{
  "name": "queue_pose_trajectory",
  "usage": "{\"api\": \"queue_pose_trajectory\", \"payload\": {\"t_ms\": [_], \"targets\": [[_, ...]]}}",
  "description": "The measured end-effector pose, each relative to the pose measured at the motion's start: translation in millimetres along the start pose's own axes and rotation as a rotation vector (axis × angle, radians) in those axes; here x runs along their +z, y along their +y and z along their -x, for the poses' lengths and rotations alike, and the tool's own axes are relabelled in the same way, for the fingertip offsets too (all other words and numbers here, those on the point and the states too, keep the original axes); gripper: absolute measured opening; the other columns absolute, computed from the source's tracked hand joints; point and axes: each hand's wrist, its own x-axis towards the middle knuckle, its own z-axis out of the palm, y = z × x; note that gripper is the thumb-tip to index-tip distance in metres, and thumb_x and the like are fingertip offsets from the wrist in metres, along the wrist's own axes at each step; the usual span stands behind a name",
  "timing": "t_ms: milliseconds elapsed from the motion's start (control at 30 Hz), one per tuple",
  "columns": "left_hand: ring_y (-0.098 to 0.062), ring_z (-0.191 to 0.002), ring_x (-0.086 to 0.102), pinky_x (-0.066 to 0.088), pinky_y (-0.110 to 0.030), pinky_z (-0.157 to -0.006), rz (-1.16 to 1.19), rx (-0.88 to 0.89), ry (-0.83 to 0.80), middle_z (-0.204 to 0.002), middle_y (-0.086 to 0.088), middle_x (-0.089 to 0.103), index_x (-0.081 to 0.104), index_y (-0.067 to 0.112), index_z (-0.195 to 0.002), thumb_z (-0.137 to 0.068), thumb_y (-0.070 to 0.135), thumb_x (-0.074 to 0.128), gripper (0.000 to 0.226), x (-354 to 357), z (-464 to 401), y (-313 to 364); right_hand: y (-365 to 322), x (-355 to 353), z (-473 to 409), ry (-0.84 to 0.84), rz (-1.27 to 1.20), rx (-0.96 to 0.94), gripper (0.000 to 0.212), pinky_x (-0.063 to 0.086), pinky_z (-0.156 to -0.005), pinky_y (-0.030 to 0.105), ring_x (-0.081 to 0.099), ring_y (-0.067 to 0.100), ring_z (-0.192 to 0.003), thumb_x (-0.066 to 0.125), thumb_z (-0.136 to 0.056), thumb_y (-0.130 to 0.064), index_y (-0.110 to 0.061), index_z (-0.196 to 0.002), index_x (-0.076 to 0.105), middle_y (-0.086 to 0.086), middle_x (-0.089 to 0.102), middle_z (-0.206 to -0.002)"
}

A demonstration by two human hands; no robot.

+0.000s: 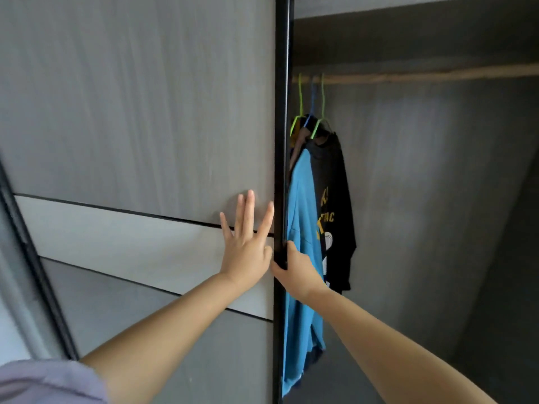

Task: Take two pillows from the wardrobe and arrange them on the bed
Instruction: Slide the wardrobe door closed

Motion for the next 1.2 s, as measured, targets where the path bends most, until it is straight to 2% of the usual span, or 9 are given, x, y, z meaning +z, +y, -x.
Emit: {"api": "queue_pose_trajectory", "payload": {"t_ms": [133, 300, 400, 500, 633, 733, 900, 1000, 1200], "targets": [[-0.037, -0.143, 0.002, 0.018, -0.074, -0.102, 0.002, 0.014, -0.046, -0.157, -0.023, 0.009, 0.023, 0.018, -0.148, -0.065, 0.013, 0.067, 0.094, 1.6, -2.5, 58.8, 26.0, -44.1, 26.8, 0.015, 0.017, 0.035, 0.026, 0.051, -0.062, 0.03, 0.063, 0.019, -0.074, 0.054, -0.091, -0.031, -0.012, -0.106, 0.047, 0.007, 0.066, -0.091], [-0.033, -0.143, 0.004, 0.016, -0.074, -0.101, 0.039, 0.143, -0.09, -0.157, -0.018, 0.019, 0.028, 0.022, -0.147, -0.062, 0.021, 0.068, 0.094, -0.6, -7.1, 118.5, 66.0, -100.9, 62.9, 0.044, 0.114, 0.147, 0.041, 0.039, -0.047, 0.014, 0.051, 0.001, -0.056, 0.05, -0.095, -0.032, -0.005, -0.124, 0.039, -0.003, 0.06, -0.082], [-0.025, -0.142, 0.014, 0.017, -0.072, -0.102, 0.042, 0.265, -0.07, -0.155, -0.011, 0.028, 0.034, 0.022, -0.145, -0.066, 0.035, 0.072, 0.089, -2.8, -14.5, 135.7, 81.1, -139.0, 90.4, 0.108, 0.19, 0.177, 0.058, 0.048, -0.074, 0.023, 0.059, 0.012, -0.086, 0.051, -0.096, -0.03, -0.009, -0.143, 0.025, 0.01, 0.058, -0.123], [-0.025, -0.145, 0.016, 0.011, -0.07, -0.103, 0.038, 0.293, -0.022, -0.155, -0.014, 0.027, 0.029, 0.02, -0.146, -0.068, 0.05, 0.072, 0.094, -3.0, -26.4, 140.0, 73.5, -177.3, 116.4, 0.432, 0.331, 0.033, 0.078, 0.046, -0.097, 0.035, 0.048, 0.024, -0.127, 0.057, -0.093, -0.023, -0.022, -0.152, 0.006, 0.006, 0.028, -0.153], [-0.027, -0.144, 0.012, 0.009, -0.069, -0.103, 0.008, 0.322, -0.031, -0.156, -0.013, 0.02, 0.022, 0.021, -0.147, -0.065, 0.058, 0.072, 0.103, -3.0, -35.6, 147.5, 44.4, -216.1, 126.3, 0.761, 0.709, -0.303, 0.083, 0.023, -0.111, 0.041, 0.017, 0.033, -0.145, 0.07, -0.083, -0.019, -0.019, -0.149, 0.019, 0.015, 0.021, -0.156], [-0.027, -0.146, 0.002, 0.008, -0.069, -0.105, -0.016, 0.314, -0.045, -0.158, -0.012, 0.014, 0.019, 0.023, -0.148, -0.061, 0.062, 0.072, 0.109, -0.5, -31.4, 148.9, 46.4, -212.8, 127.5, 0.642, 0.965, -0.41, 0.084, 0.017, -0.114, 0.053, 0.009, 0.035, -0.145, 0.073, -0.08, -0.033, -0.018, -0.148, 0.026, 0.018, 0.022, -0.156], [-0.024, -0.146, 0.007, 0.009, -0.071, -0.105, -0.106, 0.416, -0.07, -0.156, -0.007, 0.013, 0.013, 0.026, -0.149, -0.045, 0.066, 0.079, 0.13, 9.3, -25.2, 139.0, 99.9, -227.6, 144.6, 0.537, 1.126, -0.156, 0.096, 0.029, -0.101, 0.07, 0.019, 0.041, -0.14, 0.083, -0.063, -0.047, -0.018, -0.144, 0.039, 0.02, 0.03, -0.152], [-0.025, -0.147, 0.002, 0.005, -0.072, -0.104, -0.138, 0.493, -0.066, -0.161, -0.006, -0.003, 0.01, 0.027, -0.15, -0.045, 0.068, 0.077, 0.131, 14.5, -26.2, 163.8, 127.2, -254.3, 158.7, 0.519, 1.184, -0.107, 0.099, 0.024, -0.101, 0.072, 0.017, 0.041, -0.142, 0.079, -0.065, -0.052, -0.021, -0.146, 0.031, 0.019, 0.021, -0.154], [-0.025, -0.14, 0.023, 0.01, -0.076, -0.098, -0.071, 0.535, 0.007, -0.153, -0.004, 0.024, 0.027, 0.024, -0.144, -0.037, 0.064, 0.083, 0.128, 20.4, -31.5, 229.2, 153.8, -290.8, 183.7, 0.529, 1.149, -0.028, 0.1, 0.021, -0.097, 0.078, 0.005, 0.044, -0.141, 0.076, -0.067, -0.053, -0.027, -0.147, 0.023, 0.02, 0.005, -0.155]]}}
